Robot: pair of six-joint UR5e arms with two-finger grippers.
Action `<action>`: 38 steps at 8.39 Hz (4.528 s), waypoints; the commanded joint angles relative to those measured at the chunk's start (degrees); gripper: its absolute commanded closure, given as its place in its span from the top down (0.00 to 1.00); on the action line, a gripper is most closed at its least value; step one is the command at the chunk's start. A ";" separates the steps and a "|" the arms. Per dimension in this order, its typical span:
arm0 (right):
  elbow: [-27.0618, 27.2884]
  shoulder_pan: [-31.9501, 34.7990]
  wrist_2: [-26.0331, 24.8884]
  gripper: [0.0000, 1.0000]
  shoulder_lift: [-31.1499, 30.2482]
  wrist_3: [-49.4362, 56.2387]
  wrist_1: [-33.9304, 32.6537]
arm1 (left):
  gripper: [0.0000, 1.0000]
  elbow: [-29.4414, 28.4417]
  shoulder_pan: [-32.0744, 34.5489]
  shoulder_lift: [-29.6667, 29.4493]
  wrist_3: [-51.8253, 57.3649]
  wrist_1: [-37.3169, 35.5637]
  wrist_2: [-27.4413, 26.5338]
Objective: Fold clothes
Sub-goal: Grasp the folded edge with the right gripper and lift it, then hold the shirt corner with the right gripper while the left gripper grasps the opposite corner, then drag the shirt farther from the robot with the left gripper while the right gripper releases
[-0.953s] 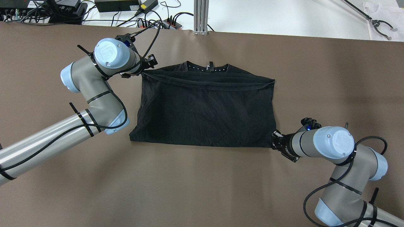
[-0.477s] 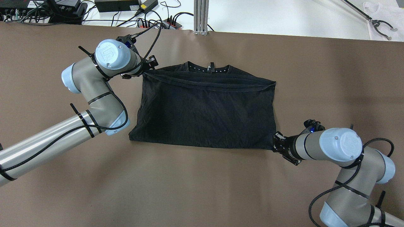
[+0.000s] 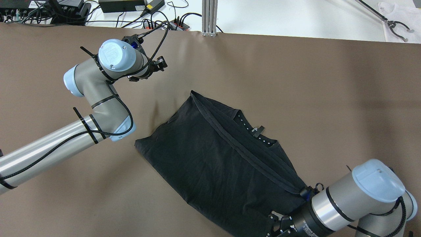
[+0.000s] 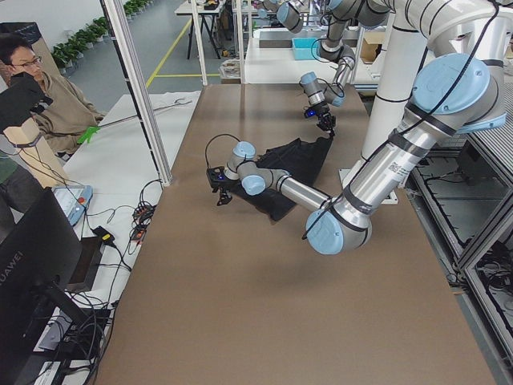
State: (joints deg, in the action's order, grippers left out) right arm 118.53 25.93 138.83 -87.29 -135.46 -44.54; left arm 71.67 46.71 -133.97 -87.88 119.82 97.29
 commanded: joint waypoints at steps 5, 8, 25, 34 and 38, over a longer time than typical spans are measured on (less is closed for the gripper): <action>-4.26 -2.11 -3.98 0.95 -0.16 0.37 4.11 | 0.75 4.71 -1.01 0.73 -2.74 -0.81 1.23; -5.49 2.24 -6.20 0.95 0.36 3.25 3.68 | 0.75 7.41 -4.76 3.26 -3.18 -0.81 2.02; -5.24 12.73 -6.47 0.95 1.42 15.84 2.62 | 0.00 27.99 -9.38 24.11 0.83 -0.73 10.24; -4.27 20.48 -15.59 0.95 3.09 17.76 2.44 | 0.00 -26.44 3.49 -21.21 14.05 6.54 10.05; -4.36 17.50 -22.44 0.95 4.40 23.12 -2.64 | 0.00 -34.39 2.95 -25.81 14.05 9.72 8.44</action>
State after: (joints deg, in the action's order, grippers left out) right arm 114.22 45.55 120.19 -83.96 -114.37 -44.48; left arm 40.90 49.82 -157.88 -73.83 127.60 106.44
